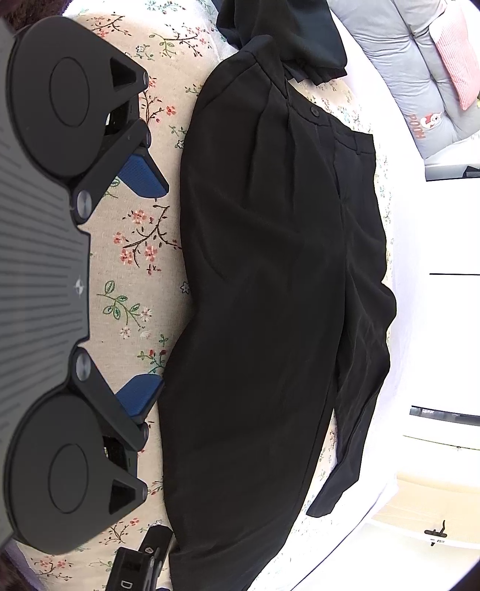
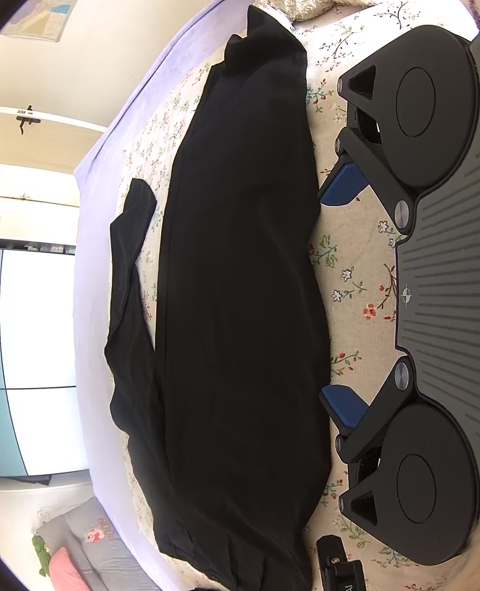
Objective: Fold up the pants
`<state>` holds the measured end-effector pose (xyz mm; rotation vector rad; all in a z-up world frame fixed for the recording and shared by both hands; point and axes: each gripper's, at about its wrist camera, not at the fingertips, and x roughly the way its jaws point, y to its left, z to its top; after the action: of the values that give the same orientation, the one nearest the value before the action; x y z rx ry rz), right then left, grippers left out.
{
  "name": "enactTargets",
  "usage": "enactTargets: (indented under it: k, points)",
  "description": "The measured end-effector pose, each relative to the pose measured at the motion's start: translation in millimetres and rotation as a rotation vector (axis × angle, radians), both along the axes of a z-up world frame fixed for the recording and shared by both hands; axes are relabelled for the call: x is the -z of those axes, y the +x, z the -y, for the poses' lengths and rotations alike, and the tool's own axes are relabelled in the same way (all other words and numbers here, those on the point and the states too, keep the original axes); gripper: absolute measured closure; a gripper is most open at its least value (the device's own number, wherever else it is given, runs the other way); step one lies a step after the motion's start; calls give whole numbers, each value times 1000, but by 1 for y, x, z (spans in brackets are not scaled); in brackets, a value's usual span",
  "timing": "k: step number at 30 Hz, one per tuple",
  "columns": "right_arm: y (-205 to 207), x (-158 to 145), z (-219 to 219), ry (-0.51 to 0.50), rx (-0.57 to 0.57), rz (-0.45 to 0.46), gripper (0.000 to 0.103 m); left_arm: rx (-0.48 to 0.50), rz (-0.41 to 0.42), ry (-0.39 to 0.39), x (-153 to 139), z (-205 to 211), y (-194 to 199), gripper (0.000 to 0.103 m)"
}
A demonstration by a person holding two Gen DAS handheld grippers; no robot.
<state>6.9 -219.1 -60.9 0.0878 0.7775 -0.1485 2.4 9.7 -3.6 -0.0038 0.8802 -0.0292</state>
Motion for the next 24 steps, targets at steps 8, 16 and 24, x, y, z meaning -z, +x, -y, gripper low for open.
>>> enactTargets:
  k: [8, 16, 24]
  points:
    - [-1, -1, 0, -2, 1, 8, 0, -3, -2, 3, 0, 0, 1, 0]
    - [-3, -4, 0, 4, -2, 19, 0, -6, -3, 6, 0, 0, 2, 0]
    - [-3, -5, -2, -3, -11, 19, 0, -7, -5, 7, 0, 0, 3, 0]
